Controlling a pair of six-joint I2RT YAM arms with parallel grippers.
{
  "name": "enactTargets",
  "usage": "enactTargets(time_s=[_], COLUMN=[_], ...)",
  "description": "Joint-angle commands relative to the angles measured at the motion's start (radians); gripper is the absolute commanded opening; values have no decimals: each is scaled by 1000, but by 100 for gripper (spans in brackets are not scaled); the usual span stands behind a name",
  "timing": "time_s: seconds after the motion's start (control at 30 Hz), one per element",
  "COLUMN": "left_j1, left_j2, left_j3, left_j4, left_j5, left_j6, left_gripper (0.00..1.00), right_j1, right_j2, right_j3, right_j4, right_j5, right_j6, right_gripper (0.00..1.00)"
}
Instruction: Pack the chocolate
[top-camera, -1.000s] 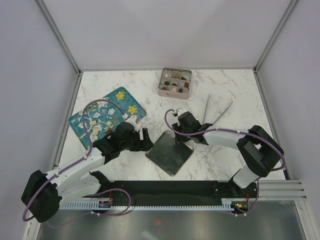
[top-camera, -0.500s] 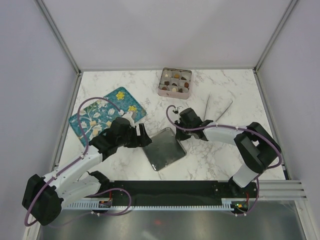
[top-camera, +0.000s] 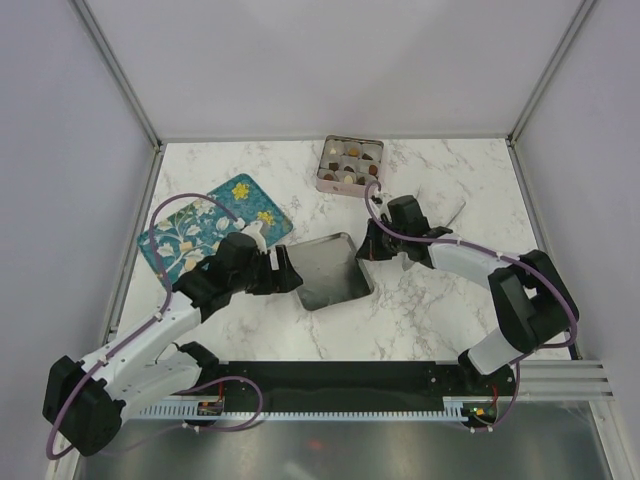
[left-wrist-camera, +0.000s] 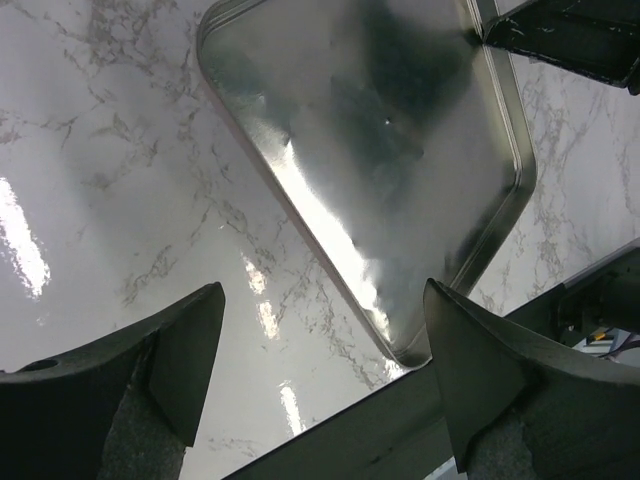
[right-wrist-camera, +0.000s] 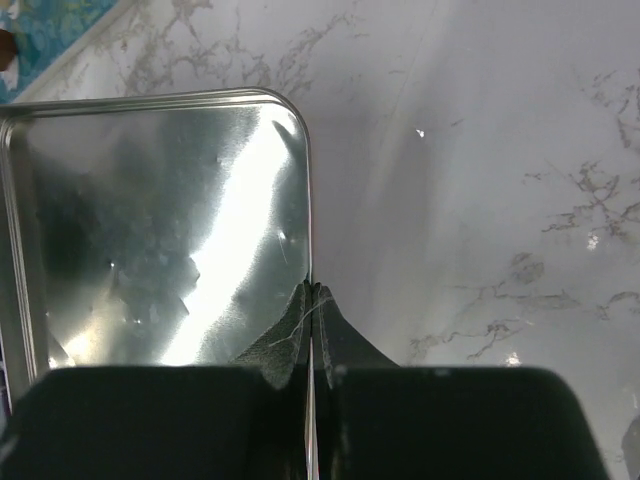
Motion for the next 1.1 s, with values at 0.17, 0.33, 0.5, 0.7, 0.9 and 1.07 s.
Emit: enactTargets(time_s=[0.17, 0.33, 0.5, 0.7, 0.9, 1.07], left_j1=[27, 69, 95, 109, 139, 184], left_j2=[92, 132, 152, 186, 264, 330], left_j3=[3, -6, -9, 60, 152, 253], left_j4=[192, 274, 336, 317, 307, 268], left_j5=[89, 170, 253, 303, 392, 424], left_j6=[-112, -161, -216, -234, -263, -259], left_gripper=[81, 60, 30, 22, 19, 19], right_j1=[-1, -3, -3, 17, 238, 454], right_j2=[-53, -55, -72, -157, -282, -419], right_j3=[33, 17, 23, 92, 134, 99], right_j4=[104, 131, 95, -62, -128, -50], right_j5=[-135, -169, -111, 142, 602, 834], right_j6=[67, 87, 52, -92, -255, -408], right_gripper=[0, 0, 5, 44, 71, 75])
